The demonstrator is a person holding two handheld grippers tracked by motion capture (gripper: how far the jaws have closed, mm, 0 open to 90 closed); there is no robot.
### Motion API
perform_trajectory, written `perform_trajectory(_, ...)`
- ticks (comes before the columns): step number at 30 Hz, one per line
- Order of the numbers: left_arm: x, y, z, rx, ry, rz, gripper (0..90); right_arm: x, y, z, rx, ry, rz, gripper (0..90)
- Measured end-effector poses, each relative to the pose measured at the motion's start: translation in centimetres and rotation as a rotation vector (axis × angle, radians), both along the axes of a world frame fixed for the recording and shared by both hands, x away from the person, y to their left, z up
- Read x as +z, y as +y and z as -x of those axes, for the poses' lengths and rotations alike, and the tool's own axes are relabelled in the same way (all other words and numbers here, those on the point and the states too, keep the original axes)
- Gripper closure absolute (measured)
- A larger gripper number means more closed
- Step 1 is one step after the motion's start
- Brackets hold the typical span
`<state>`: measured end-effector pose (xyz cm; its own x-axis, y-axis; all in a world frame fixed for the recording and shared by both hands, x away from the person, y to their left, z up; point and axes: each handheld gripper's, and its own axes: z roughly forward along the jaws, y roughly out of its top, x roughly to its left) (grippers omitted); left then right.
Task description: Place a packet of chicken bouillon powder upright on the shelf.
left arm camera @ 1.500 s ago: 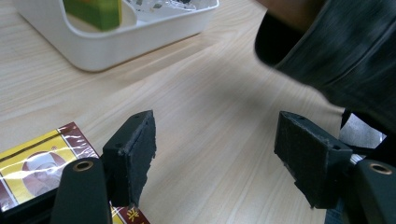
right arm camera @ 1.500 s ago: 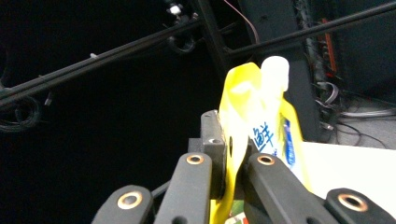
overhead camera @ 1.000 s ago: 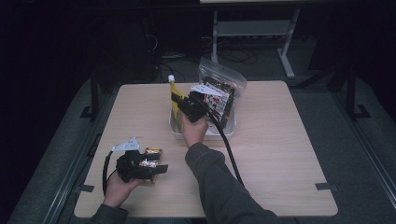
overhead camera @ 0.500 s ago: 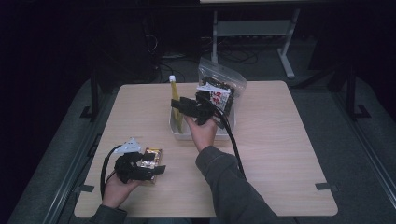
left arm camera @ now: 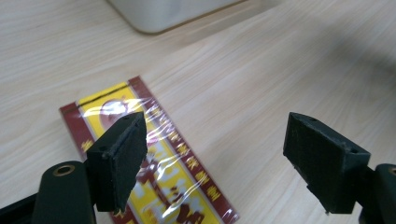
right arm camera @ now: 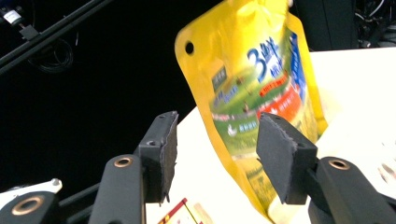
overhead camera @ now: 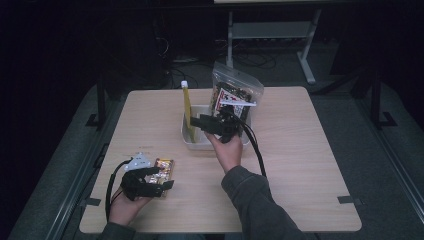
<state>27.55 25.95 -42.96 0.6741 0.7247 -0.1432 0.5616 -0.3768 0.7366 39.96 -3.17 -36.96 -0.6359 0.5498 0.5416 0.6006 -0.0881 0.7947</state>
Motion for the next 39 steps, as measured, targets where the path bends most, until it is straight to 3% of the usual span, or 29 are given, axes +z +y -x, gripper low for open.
perform_trajectory(10, -0.6, 0.6, 0.4, 0.047, 0.008, -0.018, 18.7, -0.9, -2.0, 1.0, 0.002, 0.026, 0.016, 44.9)
perform_trajectory(24, -1.3, 0.4, 0.3, 0.079, 0.023, -0.096, 17.9, -1.6, -3.7, 3.0, 0.033, 0.049, 0.058, 40.4)
perform_trajectory(33, -1.4, 0.5, 0.2, 0.101, 0.021, -0.109, 17.6, -2.7, -4.2, 4.6, 0.094, 0.081, 0.106, 37.7)
perform_trajectory(39, -1.6, 0.4, 0.2, 0.125, 0.021, -0.147, 17.6, -3.4, -4.6, 5.3, 0.128, 0.100, 0.142, 36.8)
